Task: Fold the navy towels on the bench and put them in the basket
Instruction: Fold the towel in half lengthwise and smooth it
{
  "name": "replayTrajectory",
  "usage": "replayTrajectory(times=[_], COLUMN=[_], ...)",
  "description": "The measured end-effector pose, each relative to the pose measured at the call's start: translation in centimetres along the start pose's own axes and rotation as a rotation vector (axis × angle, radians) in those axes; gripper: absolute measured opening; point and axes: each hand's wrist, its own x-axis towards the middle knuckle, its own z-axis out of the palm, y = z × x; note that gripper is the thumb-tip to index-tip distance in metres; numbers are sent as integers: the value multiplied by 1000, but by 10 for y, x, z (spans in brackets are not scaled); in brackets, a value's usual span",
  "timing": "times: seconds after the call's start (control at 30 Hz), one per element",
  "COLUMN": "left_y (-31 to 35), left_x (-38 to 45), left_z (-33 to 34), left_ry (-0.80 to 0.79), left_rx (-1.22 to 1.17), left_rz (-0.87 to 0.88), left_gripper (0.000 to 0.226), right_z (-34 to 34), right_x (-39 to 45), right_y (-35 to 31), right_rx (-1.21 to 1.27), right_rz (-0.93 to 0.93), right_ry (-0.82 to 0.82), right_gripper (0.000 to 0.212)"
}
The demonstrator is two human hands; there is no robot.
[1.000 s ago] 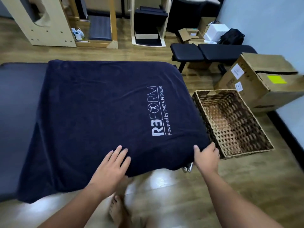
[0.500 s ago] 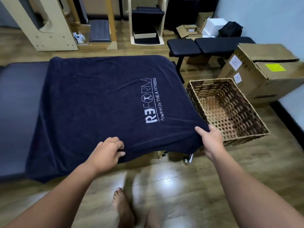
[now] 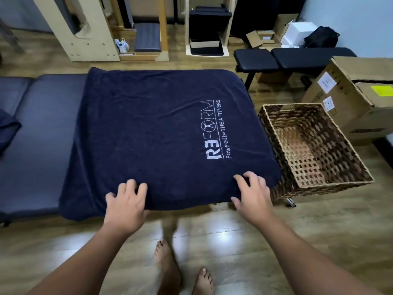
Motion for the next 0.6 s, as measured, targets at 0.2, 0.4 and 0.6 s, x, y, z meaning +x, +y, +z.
replayTrajectory(times=[0.2, 0.4, 0.6], left_y=[-72, -95, -121], left_x=[-27, -17, -4], left_z=[15, 9, -1], left_ry=[-97, 87, -59], left_rx=[-68, -361, -407], left_rz=[-218, -609, -805], left_gripper=[86, 20, 25], right_z=[3, 16, 12], right_x=[5, 8, 21], right_y=[-22, -99, -144], right_rx=[-23, -71, -92], right_rz=[-76, -438, -392], right_ry=[69, -71, -211], right_gripper=[66, 64, 69])
